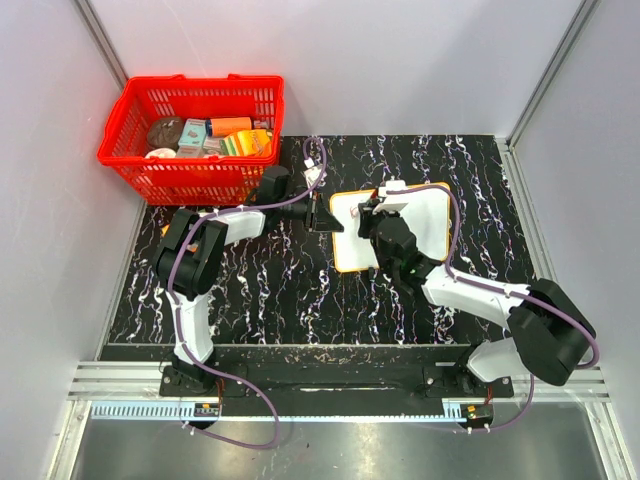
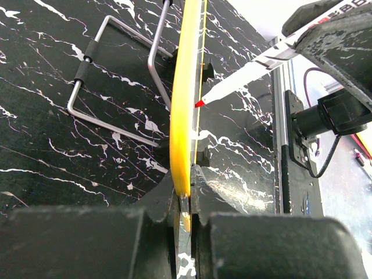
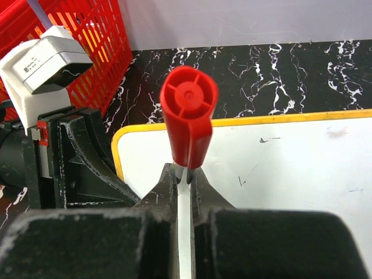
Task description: Write a sentence on the whiteboard
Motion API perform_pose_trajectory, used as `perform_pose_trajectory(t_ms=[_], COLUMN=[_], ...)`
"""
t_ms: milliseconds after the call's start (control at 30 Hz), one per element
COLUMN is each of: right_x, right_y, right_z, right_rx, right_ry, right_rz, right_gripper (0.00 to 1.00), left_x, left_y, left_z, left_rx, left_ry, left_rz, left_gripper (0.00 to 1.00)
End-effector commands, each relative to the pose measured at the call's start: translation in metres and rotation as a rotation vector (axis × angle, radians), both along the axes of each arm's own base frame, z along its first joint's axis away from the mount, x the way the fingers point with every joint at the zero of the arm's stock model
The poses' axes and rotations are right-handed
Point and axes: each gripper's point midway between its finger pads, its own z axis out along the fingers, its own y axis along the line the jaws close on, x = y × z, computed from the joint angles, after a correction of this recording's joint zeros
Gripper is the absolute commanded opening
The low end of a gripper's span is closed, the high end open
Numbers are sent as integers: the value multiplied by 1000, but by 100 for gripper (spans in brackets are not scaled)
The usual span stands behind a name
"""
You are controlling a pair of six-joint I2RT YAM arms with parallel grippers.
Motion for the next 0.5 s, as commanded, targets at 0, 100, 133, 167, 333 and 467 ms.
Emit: perform_pose_trajectory(t_ms=[0,100,133,167,333,467], right_x=[0,0,0,0,-3,-13], right_y=[-17,-18,-18,-19,-18,-23], right_z=[2,2,1,2,11,36], right_rx=[-6,-4,-7,-5,12,70], right_ry=[-2,-2,1,-1,-15,-55], right_rz=[-58,-61,-60,-63,-46,-22], right_gripper=[0,0,0,0,0,0], left_x=[-10,-10,-10,-10,-11,-10], left_y=[-5,-5,-5,-4,-5,-5], left_z=[-43,-44,-44,-44,-45,-44], left_rx=[90,92,93,94,97,98], left_ry=[-14,-14,-12,-12,-13,-13], left_rz=[-27,-28,-26,-26,-28,-28], left_gripper=[0,0,0,0,0,0])
